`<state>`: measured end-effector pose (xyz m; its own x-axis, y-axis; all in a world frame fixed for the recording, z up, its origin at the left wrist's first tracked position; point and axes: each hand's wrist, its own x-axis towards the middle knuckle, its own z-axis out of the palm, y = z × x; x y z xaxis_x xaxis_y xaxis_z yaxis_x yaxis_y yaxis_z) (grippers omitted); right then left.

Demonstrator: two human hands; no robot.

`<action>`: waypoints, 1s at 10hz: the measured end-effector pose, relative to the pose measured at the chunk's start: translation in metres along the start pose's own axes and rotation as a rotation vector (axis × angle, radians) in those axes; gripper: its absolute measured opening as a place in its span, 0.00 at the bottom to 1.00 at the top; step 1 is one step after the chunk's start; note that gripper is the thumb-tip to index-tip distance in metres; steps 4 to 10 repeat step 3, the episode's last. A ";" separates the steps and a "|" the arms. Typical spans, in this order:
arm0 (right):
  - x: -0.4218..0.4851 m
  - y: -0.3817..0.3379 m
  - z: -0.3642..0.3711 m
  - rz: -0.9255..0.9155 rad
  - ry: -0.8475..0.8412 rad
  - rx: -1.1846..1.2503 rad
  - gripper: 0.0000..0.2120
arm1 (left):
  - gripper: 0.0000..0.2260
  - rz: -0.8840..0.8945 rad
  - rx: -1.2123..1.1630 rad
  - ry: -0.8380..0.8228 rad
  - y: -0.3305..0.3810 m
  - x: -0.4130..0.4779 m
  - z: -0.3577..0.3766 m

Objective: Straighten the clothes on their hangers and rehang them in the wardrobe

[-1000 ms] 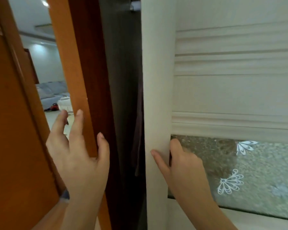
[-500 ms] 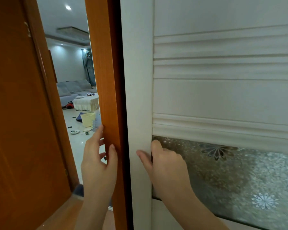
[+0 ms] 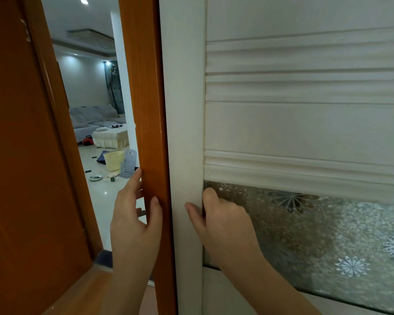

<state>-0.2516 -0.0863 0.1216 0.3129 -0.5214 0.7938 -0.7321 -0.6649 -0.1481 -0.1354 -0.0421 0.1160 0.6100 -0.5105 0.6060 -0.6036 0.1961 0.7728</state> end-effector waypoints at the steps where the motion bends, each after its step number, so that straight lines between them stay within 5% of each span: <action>1: -0.002 0.010 -0.011 -0.035 -0.116 0.102 0.14 | 0.24 0.034 0.054 -0.011 0.001 -0.001 -0.003; 2: -0.010 0.025 -0.025 -0.019 -0.249 0.131 0.14 | 0.23 0.075 0.094 0.025 0.000 -0.002 -0.005; 3: -0.023 0.046 -0.041 -0.002 -0.117 0.136 0.14 | 0.22 0.111 0.136 0.056 0.005 -0.005 -0.010; 10: -0.023 0.046 -0.041 -0.002 -0.117 0.136 0.14 | 0.22 0.111 0.136 0.056 0.005 -0.005 -0.010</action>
